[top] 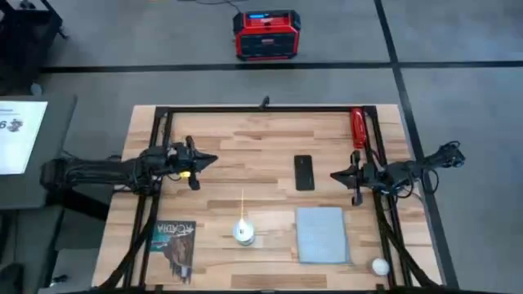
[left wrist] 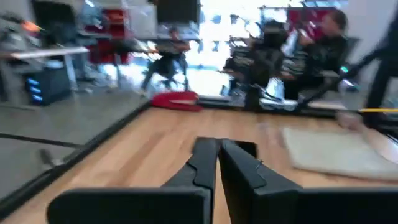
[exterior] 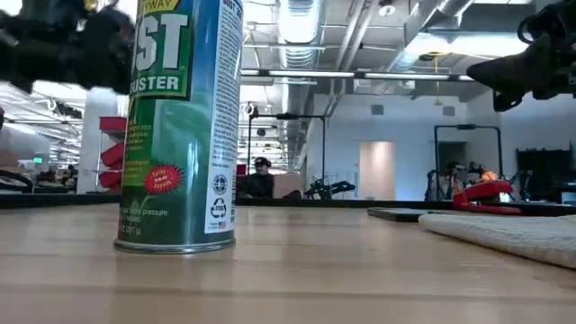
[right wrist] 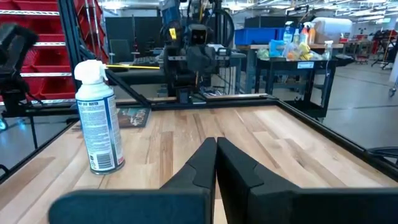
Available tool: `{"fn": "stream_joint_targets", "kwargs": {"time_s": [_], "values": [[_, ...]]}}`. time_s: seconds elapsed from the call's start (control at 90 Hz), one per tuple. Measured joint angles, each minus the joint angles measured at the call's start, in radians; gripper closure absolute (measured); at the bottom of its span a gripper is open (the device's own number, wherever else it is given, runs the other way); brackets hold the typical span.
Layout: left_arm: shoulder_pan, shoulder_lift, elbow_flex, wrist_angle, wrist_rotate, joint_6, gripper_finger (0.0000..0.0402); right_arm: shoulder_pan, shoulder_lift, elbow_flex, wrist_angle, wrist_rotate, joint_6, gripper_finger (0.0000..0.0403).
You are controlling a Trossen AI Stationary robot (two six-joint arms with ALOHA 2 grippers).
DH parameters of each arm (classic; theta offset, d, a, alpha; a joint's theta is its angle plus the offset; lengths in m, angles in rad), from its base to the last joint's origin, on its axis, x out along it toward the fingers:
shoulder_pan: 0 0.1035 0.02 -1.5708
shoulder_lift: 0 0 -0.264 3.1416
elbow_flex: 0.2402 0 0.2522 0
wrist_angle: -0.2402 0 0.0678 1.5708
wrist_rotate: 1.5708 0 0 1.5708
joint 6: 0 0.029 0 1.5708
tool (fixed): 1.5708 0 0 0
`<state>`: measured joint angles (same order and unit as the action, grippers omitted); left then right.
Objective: Apply microfiber cloth
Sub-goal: Prepare the black phone to the center
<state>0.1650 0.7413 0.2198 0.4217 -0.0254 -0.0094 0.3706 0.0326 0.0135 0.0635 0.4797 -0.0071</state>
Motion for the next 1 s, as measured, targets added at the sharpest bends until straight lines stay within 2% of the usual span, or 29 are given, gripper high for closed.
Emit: {"fn": "stream_joint_targets", "kwargs": {"time_s": [0.133, 0.233, 0.4, 0.5, 0.667, 1.0], "values": [[0.005, 0.293, 0.203, -0.062, 0.002, 0.071, 0.0402, 0.0, 0.0, 0.0, 0.0, 0.0, 0.0, 0.0403], [0.014, 0.49, 0.373, -0.127, 0.01, 0.191, 0.0402, 0.0, 0.0, 0.0, 0.0, 0.0, 0.0, 0.0403], [0.033, 0.742, 0.636, -0.272, 0.029, 0.368, 0.0402, 0.0, 0.0, 0.0, 0.0, 0.0, 0.0, 0.0403], [0.046, 0.86, 0.764, -0.331, 0.062, 0.435, 0.0402, 0.0, 0.0, 0.0, 0.0, 0.0, 0.0, 0.0403], [0.059, 1.024, 0.926, -0.335, 0.112, 0.494, 0.0402, 0.0, 0.0, 0.0, 0.0, 0.0, 0.0, 0.0403], [0.037, 1.236, 1.175, -0.437, 0.135, 0.619, 0.0402, 0.0, 0.0, 0.0, 0.0, 0.0, 0.0, 0.0403]]}}
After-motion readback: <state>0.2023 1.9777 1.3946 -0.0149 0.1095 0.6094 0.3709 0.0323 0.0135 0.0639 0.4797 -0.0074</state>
